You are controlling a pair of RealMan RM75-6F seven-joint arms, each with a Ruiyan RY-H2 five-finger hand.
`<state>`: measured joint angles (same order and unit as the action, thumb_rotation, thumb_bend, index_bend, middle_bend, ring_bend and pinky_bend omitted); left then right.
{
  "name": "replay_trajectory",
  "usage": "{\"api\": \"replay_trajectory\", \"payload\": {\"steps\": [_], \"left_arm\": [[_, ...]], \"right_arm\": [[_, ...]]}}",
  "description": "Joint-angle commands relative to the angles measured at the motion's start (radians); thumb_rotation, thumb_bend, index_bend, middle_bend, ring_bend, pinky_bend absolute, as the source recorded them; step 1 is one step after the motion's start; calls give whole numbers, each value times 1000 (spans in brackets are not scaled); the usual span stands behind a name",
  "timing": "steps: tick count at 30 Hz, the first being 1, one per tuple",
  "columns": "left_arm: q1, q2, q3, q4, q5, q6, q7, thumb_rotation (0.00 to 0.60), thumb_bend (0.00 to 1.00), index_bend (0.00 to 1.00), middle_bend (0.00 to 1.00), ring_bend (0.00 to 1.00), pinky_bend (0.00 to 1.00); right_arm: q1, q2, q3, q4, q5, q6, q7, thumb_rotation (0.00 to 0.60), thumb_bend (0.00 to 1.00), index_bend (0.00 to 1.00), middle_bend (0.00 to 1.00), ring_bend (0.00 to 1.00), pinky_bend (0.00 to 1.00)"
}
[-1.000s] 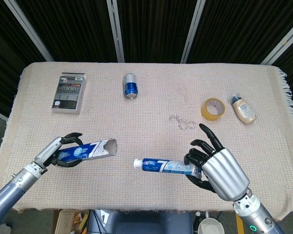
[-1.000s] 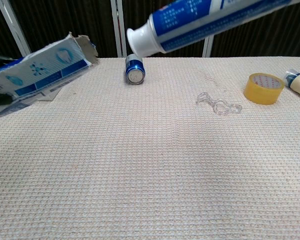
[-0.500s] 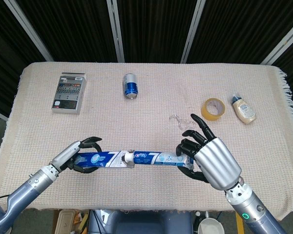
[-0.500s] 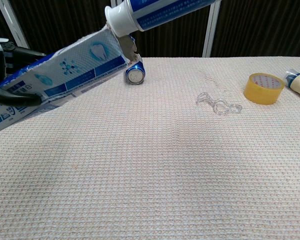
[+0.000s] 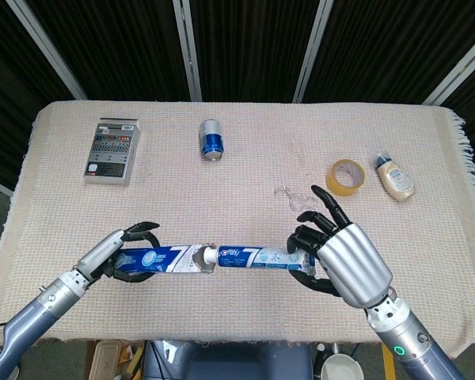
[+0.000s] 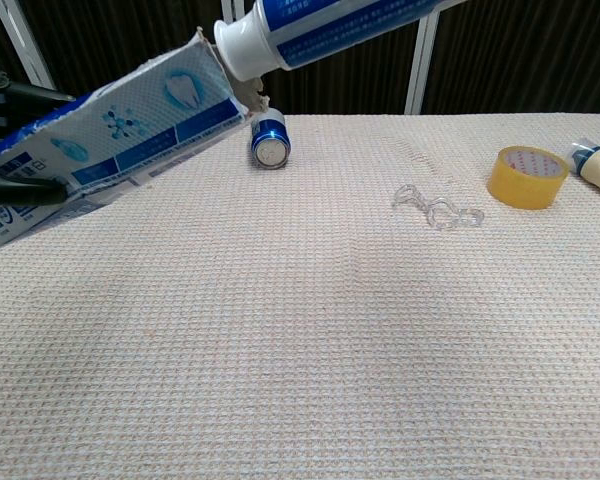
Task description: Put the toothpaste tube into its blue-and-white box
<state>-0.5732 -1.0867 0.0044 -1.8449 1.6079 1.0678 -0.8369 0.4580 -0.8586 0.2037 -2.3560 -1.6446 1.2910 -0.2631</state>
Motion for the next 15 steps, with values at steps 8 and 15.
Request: {"api": "replay_trajectory", "payload": {"steps": [8,15], "left_arm": [[-19,-27,-20,-18,-20,-15,45,600,304,518,417,123,122],[-27,-34,-32,-38,-30,-18,67,600,303,520,418,123,122]], "right_arm": [[23,-50,-5,0,38,-50,-55,600,389,633,670,333,0],[33,-86,-16,0,74,-79,-107,600,389,637,670,333,0]]}}
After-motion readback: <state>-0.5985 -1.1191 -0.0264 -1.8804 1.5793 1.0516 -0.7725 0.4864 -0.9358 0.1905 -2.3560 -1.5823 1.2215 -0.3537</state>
